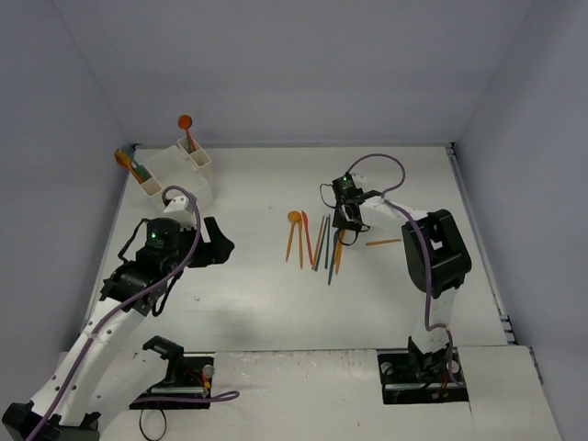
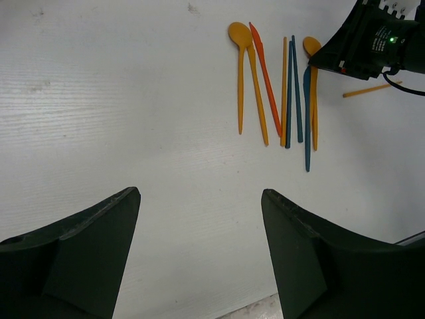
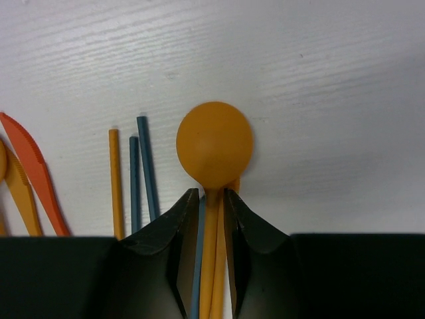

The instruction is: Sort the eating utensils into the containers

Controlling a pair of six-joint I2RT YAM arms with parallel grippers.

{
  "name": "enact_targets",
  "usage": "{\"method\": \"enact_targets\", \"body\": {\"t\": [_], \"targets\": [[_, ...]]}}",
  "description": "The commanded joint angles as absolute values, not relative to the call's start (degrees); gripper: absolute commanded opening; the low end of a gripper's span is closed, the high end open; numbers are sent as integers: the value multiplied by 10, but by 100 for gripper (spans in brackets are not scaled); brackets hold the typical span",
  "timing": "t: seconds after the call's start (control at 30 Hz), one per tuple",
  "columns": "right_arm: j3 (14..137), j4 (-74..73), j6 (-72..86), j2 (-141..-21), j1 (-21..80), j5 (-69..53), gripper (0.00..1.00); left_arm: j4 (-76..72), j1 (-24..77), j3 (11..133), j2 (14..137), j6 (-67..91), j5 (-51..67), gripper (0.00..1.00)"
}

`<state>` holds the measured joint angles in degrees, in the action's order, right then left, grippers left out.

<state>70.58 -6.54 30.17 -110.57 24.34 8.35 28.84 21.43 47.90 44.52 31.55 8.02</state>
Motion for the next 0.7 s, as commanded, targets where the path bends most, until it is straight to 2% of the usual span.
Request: {"method": "enact_targets", "body": {"t": [0.0,0.67], "targets": [[744,-58,303,-1113,243,111,19,282,218,498,442,319,85,71],[830,-60,276,-1189,239,116,18,281,218,507,465,306,89,71]]}}
